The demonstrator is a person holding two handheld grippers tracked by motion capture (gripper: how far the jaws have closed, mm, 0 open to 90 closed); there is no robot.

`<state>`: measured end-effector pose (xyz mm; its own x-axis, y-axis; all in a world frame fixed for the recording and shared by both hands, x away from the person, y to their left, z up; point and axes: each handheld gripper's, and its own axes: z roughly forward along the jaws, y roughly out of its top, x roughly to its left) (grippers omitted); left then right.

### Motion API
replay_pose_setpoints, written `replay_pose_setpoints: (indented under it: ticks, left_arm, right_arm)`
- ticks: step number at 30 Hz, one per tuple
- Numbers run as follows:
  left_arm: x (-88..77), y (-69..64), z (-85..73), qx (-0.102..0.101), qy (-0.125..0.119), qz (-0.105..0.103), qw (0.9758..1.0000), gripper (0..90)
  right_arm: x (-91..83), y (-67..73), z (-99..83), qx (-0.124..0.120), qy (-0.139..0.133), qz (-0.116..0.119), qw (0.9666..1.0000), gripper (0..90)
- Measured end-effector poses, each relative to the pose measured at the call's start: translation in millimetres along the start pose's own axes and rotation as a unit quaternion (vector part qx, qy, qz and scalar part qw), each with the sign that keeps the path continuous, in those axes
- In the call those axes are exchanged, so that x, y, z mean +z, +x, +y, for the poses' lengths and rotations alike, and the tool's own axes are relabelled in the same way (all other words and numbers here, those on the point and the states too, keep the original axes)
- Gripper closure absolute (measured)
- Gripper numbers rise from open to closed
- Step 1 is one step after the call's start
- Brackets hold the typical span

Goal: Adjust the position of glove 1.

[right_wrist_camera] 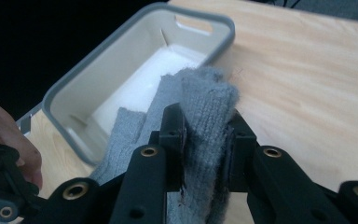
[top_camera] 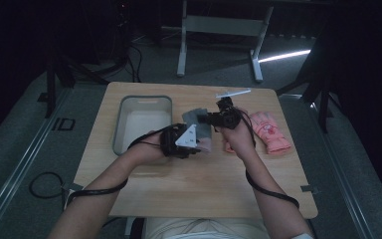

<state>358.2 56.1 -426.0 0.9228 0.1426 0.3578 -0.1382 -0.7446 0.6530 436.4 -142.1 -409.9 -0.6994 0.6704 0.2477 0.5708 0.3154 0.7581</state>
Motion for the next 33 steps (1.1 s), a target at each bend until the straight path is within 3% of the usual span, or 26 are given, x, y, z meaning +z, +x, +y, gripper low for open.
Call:
replay_pose_setpoints:
  ticks: [8, 11, 19, 23, 28, 33]
  left_arm:
    - [-24.5, 18.0, -19.7, 0.024, 0.006, 0.009, 0.9996, 69.8]
    - [-33.1, 23.9, -29.4, 0.02, 0.009, 0.005, 0.9998, 69.9]
    - [-52.0, 32.6, -59.7, 0.016, 0.036, 0.02, 0.999, 69.8]
    - [-62.3, 38.1, -78.6, 0.006, 0.049, 0.014, 0.9987, 69.8]
    - [-67.8, 43.2, -105.1, 0.007, 0.066, 0.004, 0.9978, 69.1]
    - [-58.4, 46.2, -126.9, 0.015, 0.077, -0.011, 0.9969, 69.2]
  right_arm:
    - [20.3, 17.2, 31.9, -0.021, -0.002, 0.009, 0.9997, 73.9]
    - [30.2, 24.9, 39.8, -0.027, -0.001, 0.012, 0.9996, 73.9]
    - [64.7, 44.3, 59.0, -0.035, 0.009, 0.029, 0.9989, 73.9]
    - [85.5, 55.5, 67.0, -0.037, 0.017, 0.036, 0.9985, 73.9]
    - [111.9, 64.3, 69.7, -0.032, 0.029, 0.045, 0.9981, 73.9]
    - [136.4, 67.0, 64.9, -0.034, 0.05, 0.037, 0.9975, 74.0]
